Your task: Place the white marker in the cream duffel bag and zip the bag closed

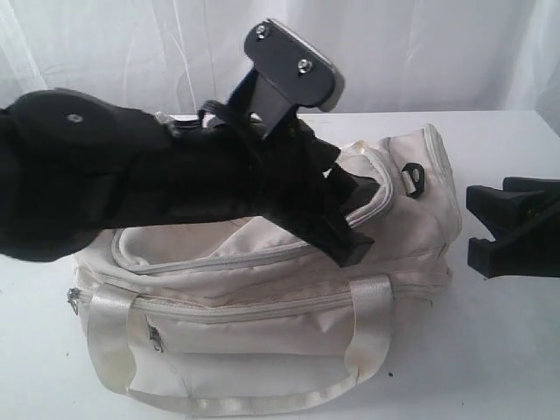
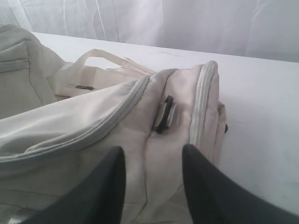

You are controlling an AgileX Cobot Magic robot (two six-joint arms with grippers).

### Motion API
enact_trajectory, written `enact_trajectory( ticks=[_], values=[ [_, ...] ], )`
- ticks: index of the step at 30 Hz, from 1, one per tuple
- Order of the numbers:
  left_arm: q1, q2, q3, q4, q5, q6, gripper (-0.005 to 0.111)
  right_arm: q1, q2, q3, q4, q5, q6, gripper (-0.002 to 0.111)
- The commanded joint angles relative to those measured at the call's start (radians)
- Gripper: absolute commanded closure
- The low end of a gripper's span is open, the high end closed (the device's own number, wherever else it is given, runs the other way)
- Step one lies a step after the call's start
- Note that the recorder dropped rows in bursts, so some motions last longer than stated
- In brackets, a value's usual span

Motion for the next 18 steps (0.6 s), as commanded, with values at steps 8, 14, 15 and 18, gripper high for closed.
enact_trajectory(
  ticks=[8,14,15,18],
  values=[
    [0.003,-0.168,0.173,-0.088,-0.299,0.126,0.05,-0.011,0.022,-0.021,-0.007,-0.109,-0.014,0.072],
    [0.003,-0.162,0.173,-0.075,-0.304,0.063,0.062,-0.011,0.148,-0.154,0.005,-0.202,-0.014,0.108],
    [0.003,-0.162,0.173,-0.061,-0.304,0.05,0.067,-0.011,0.173,-0.173,0.016,-0.21,-0.016,0.108],
    [0.003,-0.157,0.173,0.044,-0.307,-0.004,0.085,-0.011,0.255,-0.231,0.03,-0.256,-0.02,0.108]
  ],
)
